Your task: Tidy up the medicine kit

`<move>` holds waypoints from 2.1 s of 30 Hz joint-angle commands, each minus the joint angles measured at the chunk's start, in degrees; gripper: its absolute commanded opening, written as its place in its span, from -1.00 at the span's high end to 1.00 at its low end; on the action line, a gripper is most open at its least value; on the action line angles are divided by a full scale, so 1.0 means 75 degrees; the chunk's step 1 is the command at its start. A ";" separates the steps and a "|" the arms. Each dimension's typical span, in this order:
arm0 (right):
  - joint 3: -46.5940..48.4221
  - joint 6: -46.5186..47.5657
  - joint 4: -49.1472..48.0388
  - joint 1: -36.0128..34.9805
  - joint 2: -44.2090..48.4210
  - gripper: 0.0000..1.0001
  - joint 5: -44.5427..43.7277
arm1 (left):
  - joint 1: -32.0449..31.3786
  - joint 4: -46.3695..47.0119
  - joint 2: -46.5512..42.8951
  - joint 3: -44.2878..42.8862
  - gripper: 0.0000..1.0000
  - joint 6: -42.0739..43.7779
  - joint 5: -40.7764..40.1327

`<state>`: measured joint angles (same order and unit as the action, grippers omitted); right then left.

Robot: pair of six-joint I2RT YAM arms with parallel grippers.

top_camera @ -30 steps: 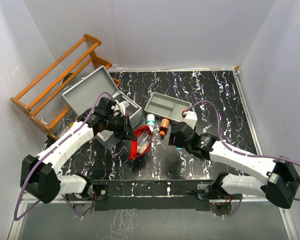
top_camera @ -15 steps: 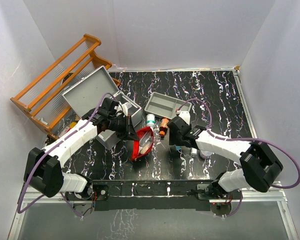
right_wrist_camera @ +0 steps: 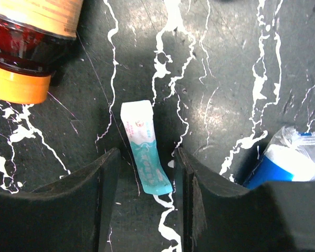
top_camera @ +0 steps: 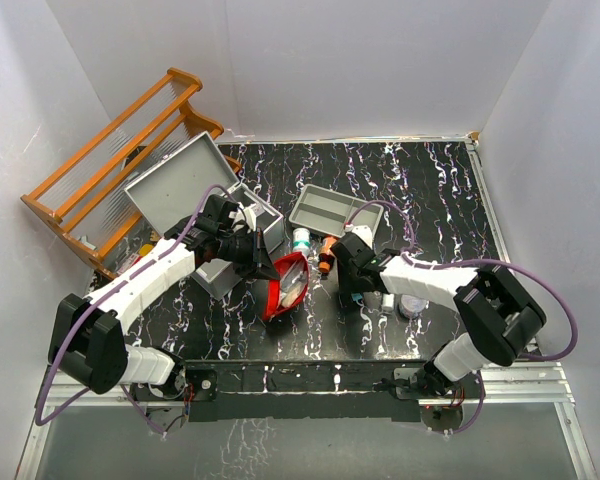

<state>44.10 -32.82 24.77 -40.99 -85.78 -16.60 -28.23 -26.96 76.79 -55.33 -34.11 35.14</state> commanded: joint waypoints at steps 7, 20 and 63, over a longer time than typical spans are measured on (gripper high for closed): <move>0.0051 -0.0216 -0.0056 0.0045 -0.0421 0.68 -0.0509 | -0.0011 0.0114 -0.0254 -0.0014 1.00 -0.0081 0.0290; -0.0172 -0.1790 -0.0072 0.0041 0.2605 0.71 -0.0543 | -0.0490 0.1304 -0.0520 0.0496 1.00 -0.1347 0.0696; -0.0401 -0.4503 -0.0005 0.0049 0.3649 0.50 0.1868 | -0.1615 0.3973 0.2081 -0.0029 1.00 -0.3169 0.0759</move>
<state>42.78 -63.83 29.26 -40.80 -59.00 -4.62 -40.14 3.38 93.54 -53.58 -58.89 39.97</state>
